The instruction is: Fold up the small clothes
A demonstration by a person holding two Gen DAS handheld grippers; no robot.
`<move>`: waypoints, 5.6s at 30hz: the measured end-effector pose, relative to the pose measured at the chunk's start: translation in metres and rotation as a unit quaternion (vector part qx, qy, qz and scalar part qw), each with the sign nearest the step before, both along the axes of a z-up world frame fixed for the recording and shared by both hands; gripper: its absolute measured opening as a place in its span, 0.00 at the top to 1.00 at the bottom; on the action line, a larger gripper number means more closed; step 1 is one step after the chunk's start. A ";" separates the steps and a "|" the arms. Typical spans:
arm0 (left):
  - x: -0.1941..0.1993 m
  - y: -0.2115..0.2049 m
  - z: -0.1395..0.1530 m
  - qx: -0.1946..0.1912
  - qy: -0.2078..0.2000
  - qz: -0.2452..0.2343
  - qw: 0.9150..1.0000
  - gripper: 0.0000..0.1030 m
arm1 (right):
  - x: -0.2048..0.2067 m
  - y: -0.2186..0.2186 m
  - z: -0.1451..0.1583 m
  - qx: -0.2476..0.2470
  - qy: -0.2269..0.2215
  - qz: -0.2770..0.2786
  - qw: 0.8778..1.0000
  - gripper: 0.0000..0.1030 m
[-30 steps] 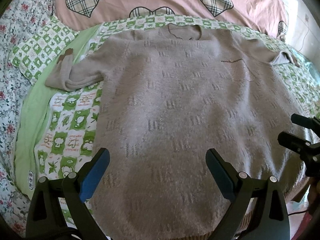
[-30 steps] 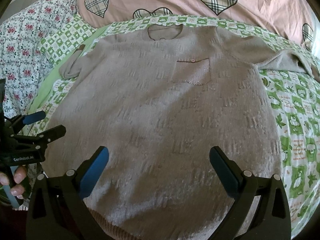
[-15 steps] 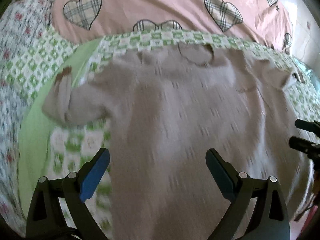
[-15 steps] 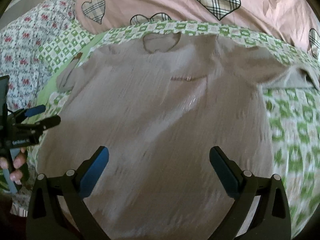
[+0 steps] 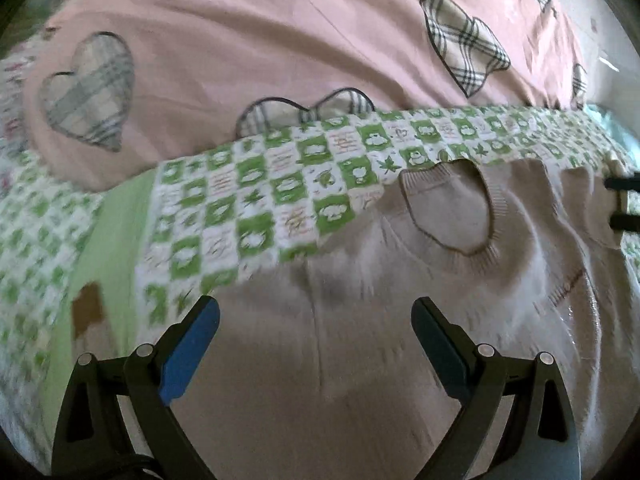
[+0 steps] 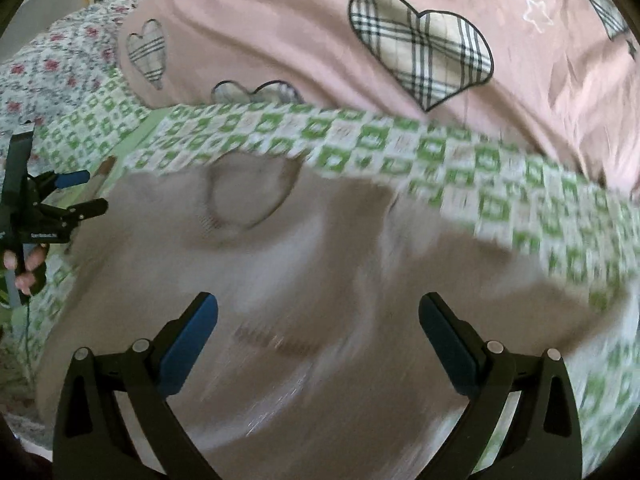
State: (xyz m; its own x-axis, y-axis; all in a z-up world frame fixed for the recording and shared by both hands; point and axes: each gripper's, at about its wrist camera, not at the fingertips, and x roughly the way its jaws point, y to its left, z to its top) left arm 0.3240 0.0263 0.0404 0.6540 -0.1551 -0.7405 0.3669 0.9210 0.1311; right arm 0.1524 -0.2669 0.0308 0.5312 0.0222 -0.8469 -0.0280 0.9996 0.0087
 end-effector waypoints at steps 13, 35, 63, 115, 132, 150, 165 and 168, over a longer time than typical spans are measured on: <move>0.080 -0.006 -0.057 0.029 0.090 -0.033 0.995 0.26 | 0.091 -0.025 -0.040 -0.033 0.015 0.041 0.998 0.17; 0.111 0.004 -0.068 0.010 0.024 0.051 0.998 0.91 | 0.118 -0.060 -0.047 -0.012 -0.010 -0.092 0.996 0.93; -0.078 -0.024 -0.045 -0.148 0.121 0.098 0.977 0.25 | -0.161 -0.311 0.000 0.192 -0.128 -0.484 0.844 0.52; -0.114 0.009 -0.069 -0.196 0.150 0.094 0.964 0.21 | 0.003 0.102 -0.040 0.340 -0.023 0.018 0.940 0.46; -0.080 0.033 -0.088 -0.252 0.151 0.137 0.946 0.47 | -0.076 -0.058 -0.033 0.274 -0.096 -0.195 0.937 0.46; -0.091 0.027 -0.078 -0.260 0.119 0.097 0.953 0.94 | -0.021 -0.086 -0.062 0.189 -0.040 -0.195 0.962 0.79; -0.103 0.028 -0.081 -0.214 0.127 0.087 0.965 0.73 | -0.039 -0.090 -0.039 0.127 -0.053 -0.245 0.960 0.79; -0.116 0.045 -0.074 -0.208 0.115 0.098 0.966 0.67 | -0.054 -0.071 -0.017 0.150 -0.083 -0.219 0.961 0.54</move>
